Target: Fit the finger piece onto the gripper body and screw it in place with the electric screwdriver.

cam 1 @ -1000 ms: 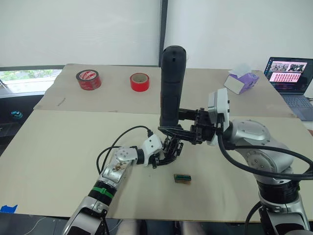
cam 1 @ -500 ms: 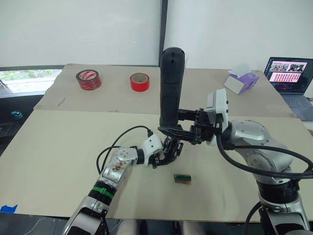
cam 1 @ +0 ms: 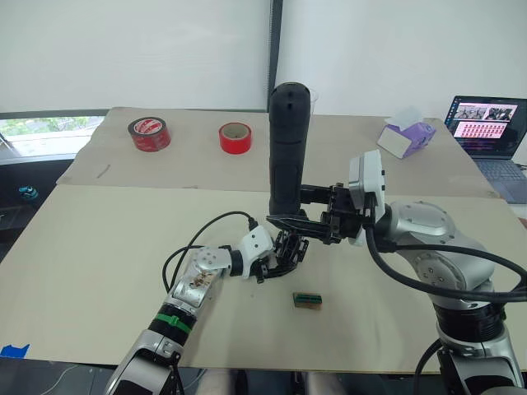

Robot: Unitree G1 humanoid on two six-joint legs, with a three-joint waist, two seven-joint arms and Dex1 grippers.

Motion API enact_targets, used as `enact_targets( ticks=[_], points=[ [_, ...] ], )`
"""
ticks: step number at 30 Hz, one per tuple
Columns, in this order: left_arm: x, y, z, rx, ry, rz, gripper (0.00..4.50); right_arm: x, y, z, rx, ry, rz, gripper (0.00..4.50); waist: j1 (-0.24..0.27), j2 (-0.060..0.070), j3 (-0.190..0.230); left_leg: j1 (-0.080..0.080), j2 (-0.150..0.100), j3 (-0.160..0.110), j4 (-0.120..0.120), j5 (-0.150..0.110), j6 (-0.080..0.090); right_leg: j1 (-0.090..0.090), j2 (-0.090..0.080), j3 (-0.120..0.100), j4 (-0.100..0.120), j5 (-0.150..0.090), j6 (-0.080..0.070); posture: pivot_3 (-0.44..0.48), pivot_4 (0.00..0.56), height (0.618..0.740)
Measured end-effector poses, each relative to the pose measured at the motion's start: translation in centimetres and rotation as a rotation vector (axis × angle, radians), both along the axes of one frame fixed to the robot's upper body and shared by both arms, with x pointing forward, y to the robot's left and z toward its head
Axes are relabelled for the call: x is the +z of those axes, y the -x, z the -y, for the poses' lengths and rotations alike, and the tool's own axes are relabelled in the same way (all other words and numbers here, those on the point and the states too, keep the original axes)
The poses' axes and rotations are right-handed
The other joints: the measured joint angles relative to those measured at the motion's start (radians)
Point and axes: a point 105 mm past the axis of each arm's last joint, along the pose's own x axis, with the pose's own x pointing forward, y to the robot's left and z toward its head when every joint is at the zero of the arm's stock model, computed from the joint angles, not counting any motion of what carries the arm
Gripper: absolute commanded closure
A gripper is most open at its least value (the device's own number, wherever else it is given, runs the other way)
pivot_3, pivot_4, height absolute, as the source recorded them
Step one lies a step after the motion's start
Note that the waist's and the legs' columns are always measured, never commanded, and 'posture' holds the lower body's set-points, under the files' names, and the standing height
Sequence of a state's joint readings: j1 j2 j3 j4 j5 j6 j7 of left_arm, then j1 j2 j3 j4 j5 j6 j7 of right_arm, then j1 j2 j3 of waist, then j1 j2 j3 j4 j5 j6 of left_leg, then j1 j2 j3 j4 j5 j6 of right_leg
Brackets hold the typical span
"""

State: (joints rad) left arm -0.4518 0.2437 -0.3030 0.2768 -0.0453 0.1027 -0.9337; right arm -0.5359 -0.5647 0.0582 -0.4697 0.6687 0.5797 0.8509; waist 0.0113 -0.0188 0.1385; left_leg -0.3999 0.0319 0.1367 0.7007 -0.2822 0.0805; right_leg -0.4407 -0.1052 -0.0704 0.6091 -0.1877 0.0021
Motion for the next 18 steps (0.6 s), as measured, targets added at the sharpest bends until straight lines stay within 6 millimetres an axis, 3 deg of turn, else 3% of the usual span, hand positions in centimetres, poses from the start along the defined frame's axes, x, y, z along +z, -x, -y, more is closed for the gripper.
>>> enact_targets(
  ticks=[18],
  points=[
    [-0.01, 0.03, 0.03, 0.0, 0.001, -0.002, 2.21, 0.23, 0.05, -0.02, 0.004, -0.015, -0.002, 2.57, 0.0, 0.0, 0.0, 0.0, 0.0, 0.0, -0.001, 0.0, 0.0, 0.0, 0.0, 0.0, 0.0, 0.0, 0.0, 0.0, 0.15, 0.74]
  ],
)
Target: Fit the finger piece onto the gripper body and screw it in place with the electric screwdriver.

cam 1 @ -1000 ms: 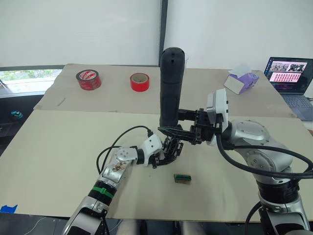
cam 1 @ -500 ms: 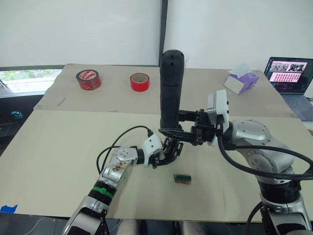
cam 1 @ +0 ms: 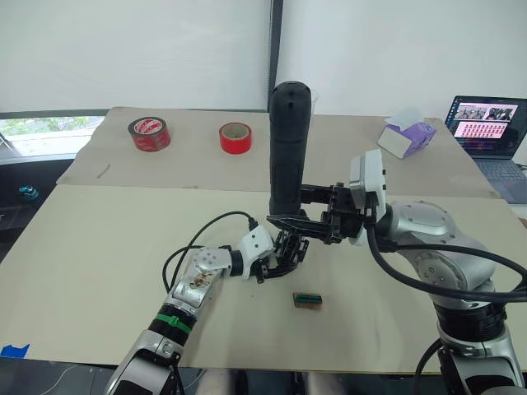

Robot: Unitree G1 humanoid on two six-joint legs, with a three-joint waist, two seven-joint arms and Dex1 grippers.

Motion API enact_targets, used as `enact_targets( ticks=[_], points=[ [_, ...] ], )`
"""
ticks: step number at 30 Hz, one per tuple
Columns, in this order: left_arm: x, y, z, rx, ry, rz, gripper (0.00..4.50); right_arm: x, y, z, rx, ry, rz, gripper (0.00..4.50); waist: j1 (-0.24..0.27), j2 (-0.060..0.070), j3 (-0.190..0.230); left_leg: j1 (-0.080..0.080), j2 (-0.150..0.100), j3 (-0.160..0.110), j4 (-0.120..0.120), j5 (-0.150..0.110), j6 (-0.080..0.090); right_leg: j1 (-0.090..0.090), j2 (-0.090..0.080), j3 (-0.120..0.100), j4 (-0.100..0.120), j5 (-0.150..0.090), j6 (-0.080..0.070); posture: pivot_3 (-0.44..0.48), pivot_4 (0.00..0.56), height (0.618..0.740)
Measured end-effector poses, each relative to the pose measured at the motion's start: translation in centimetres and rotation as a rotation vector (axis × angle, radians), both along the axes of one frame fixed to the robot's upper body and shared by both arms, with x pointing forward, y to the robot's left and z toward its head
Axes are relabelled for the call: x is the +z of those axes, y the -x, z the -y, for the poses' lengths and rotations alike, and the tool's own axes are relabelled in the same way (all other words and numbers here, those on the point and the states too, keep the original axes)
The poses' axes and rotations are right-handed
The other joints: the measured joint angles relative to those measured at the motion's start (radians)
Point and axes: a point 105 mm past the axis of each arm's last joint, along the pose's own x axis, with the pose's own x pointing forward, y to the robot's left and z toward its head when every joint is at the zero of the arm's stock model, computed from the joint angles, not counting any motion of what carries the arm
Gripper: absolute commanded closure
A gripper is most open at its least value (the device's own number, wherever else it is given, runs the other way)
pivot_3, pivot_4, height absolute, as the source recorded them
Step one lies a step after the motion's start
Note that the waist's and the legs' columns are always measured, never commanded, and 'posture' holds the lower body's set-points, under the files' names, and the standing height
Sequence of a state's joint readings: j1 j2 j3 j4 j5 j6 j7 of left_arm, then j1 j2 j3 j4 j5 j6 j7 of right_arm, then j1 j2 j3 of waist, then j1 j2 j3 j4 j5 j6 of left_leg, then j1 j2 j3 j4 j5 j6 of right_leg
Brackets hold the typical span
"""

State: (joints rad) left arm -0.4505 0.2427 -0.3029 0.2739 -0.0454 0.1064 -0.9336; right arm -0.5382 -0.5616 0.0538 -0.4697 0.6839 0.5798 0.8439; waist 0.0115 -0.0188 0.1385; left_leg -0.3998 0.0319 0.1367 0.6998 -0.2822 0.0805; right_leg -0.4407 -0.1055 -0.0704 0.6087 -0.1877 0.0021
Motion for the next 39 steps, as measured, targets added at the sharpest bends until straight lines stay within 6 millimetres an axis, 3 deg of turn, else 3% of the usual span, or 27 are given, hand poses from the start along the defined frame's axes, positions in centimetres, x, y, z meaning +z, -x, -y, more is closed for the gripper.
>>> enact_targets(
  ticks=[39],
  points=[
    [-0.06, 0.05, -0.02, 0.001, 0.0, -0.002, 2.21, -0.18, -0.05, -0.11, -0.001, 0.021, 0.022, 2.57, 0.0, 0.0, 0.0, 0.0, 0.0, 0.0, -0.001, 0.0, 0.0, 0.0, 0.0, 0.0, 0.0, 0.0, 0.0, 0.0, 0.15, 0.74]
  ],
)
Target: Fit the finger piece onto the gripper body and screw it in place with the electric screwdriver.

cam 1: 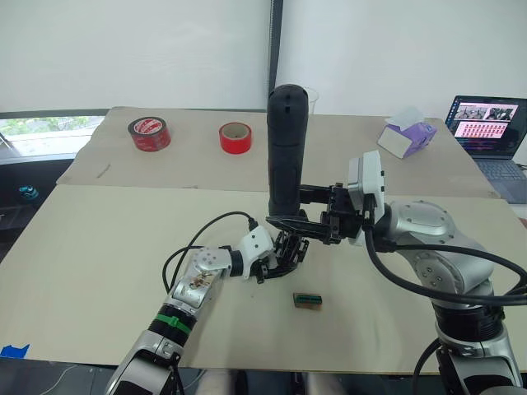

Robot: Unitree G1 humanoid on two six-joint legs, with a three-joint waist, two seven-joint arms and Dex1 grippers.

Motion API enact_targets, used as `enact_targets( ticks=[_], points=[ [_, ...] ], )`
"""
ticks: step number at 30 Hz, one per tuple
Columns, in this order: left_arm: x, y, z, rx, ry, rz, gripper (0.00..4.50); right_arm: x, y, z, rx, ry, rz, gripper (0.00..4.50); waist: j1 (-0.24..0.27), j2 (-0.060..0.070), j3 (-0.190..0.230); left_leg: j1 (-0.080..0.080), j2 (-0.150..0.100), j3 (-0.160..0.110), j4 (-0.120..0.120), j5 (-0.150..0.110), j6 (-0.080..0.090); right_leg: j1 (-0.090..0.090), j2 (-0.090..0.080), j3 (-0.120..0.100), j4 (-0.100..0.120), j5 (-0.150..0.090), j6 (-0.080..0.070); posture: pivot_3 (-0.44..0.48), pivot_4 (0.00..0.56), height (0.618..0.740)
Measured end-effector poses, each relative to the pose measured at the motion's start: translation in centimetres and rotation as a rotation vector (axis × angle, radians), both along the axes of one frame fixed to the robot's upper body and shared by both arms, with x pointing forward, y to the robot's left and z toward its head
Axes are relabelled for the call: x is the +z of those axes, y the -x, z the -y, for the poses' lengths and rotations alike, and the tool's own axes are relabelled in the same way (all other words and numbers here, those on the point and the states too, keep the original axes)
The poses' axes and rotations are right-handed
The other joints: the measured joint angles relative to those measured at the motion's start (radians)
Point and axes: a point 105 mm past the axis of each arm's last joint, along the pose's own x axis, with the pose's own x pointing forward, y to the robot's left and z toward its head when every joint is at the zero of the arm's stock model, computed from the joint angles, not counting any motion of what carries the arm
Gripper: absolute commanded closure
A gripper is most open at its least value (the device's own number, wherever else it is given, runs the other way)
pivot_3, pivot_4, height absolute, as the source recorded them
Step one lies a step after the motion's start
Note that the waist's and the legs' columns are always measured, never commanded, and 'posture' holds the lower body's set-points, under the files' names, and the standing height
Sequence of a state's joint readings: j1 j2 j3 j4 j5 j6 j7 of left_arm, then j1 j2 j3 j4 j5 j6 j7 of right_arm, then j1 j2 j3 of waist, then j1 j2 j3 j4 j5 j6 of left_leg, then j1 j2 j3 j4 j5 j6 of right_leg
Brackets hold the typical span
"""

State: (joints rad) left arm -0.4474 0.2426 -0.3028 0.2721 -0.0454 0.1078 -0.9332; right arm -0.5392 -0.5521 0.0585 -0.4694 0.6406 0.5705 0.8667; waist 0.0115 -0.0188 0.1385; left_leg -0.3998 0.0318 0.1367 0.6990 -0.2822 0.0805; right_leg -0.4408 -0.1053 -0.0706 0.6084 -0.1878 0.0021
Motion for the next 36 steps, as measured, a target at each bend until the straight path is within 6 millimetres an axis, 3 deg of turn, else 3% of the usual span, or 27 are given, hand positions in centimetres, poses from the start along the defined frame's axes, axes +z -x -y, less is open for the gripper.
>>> enact_targets(
  ticks=[36],
  points=[
    [0.0, -0.01, -0.05, 0.001, -0.001, 0.0, 2.21, -0.75, -0.26, -0.07, -0.016, -0.009, -0.023, 2.57, 0.0, 0.0, 0.0, 0.0, 0.0, 0.0, 0.0, 0.0, 0.0, 0.0, 0.0, 0.0, 0.0, 0.0, 0.0, 0.0, 0.15, 0.74]
  ],
)
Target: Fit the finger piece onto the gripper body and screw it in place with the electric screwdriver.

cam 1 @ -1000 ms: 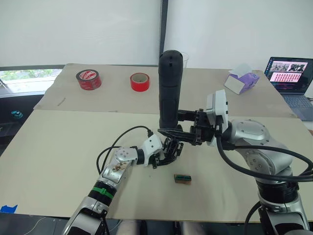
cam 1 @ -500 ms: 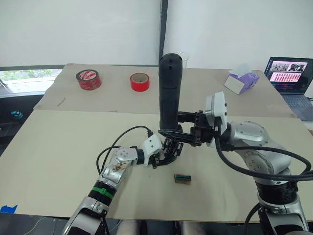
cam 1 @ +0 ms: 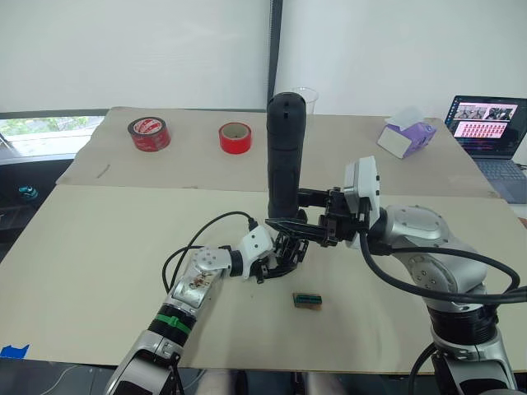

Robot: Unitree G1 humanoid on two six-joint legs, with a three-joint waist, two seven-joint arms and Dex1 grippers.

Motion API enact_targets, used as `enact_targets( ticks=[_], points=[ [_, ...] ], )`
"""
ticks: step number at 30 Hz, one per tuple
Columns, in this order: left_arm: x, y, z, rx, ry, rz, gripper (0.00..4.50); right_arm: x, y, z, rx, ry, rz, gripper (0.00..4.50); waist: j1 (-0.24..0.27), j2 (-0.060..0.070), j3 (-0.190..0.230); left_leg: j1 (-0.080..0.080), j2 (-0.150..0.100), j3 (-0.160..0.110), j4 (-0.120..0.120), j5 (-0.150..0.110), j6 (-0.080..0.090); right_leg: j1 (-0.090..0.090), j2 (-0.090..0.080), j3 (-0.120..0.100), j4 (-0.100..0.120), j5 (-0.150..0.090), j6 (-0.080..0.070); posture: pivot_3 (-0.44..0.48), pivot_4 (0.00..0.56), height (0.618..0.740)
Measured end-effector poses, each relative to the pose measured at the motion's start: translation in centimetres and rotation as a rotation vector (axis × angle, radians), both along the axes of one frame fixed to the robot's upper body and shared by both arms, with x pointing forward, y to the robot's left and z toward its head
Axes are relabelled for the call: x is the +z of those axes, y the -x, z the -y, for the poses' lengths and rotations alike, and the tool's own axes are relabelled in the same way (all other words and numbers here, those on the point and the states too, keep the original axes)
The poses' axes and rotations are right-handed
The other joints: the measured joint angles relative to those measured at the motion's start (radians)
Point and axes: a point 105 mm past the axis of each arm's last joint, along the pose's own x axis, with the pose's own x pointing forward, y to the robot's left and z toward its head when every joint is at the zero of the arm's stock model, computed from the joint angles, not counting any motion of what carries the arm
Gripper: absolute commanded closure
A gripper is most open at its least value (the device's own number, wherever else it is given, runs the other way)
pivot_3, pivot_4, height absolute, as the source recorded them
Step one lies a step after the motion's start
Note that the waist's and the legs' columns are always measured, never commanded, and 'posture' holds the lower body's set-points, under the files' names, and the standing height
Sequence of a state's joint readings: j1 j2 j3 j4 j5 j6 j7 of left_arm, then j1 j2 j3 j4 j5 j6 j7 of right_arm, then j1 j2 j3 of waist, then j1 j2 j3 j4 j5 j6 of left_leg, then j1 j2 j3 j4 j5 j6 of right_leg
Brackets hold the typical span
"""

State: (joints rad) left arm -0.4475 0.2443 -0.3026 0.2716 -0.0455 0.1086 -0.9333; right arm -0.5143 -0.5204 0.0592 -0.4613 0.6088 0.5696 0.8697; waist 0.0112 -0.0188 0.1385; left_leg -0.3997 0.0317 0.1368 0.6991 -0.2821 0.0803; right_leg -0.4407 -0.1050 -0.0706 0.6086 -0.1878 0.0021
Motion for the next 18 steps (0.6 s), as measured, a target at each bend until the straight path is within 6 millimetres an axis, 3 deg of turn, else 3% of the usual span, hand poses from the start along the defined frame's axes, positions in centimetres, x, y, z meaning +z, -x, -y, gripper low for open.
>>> enact_targets(
  ticks=[18],
  points=[
    [0.0, -0.01, 0.0, 0.002, 0.001, 0.0, 2.21, -0.32, -0.17, 0.01, -0.004, -0.026, -0.002, 2.57, 0.0, 0.0, 0.0, 0.0, 0.0, 0.0, 0.0, 0.0, 0.0, 0.0, 0.0, 0.0, 0.0, 0.0, 0.0, 0.0, 0.15, 0.74]
  ],
)
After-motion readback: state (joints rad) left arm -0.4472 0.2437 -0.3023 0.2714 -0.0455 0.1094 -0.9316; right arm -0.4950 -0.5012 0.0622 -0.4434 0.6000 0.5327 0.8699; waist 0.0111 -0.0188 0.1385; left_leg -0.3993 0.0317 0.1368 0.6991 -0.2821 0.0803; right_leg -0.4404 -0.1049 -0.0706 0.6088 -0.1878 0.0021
